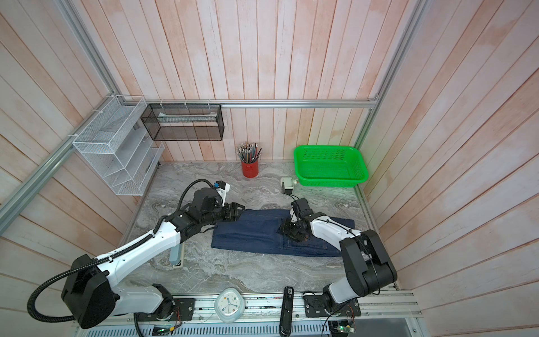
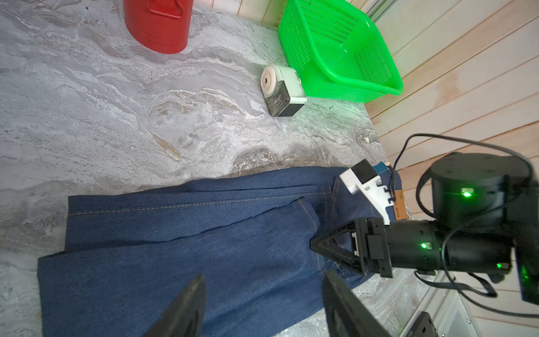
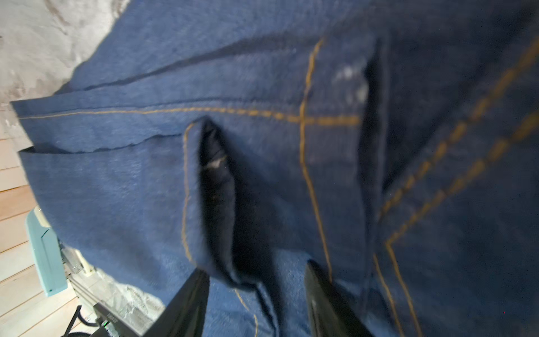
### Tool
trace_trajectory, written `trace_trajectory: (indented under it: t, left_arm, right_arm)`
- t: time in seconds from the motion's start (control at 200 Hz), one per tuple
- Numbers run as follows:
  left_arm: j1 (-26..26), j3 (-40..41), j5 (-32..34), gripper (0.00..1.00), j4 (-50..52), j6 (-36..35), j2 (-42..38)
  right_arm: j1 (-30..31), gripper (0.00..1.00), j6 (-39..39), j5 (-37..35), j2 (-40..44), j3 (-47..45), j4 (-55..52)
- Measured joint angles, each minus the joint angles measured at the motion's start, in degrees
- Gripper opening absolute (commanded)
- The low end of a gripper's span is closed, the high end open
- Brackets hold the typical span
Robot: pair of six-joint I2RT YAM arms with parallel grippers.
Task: Fold and stack the trousers
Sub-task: Fold the trousers at the center of the table.
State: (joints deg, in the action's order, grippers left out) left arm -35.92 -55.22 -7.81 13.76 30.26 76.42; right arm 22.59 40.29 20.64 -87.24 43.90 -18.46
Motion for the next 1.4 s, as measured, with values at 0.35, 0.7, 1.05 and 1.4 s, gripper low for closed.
trace_trajectory:
  t: [0.35, 0.7, 1.05, 1.4]
  left_arm:
    - [3.2, 1.0, 0.2, 0.65, 1.1, -0.2, -4.3]
    - [9.4, 1.7, 0.9, 0.65, 3.3, -1.4, -10.2]
    - [11.0, 3.0, 0.8, 0.65, 4.5, -1.7, -10.3]
    - [11.0, 3.0, -0.8, 0.66, 4.7, -1.7, -5.4]
  right_arm:
    - [6.3, 0.00, -2.4, 3.6, -3.0, 10.9, 1.8]
    - [10.9, 0.00, -2.0, 7.5, -1.2, 23.3, 1.3]
    - [-1.2, 0.00, -1.0, 3.7, 3.7, 7.4, 0.5]
    - [-2.9, 0.00, -0.3, 0.7, 3.7, 1.0, 2.1]
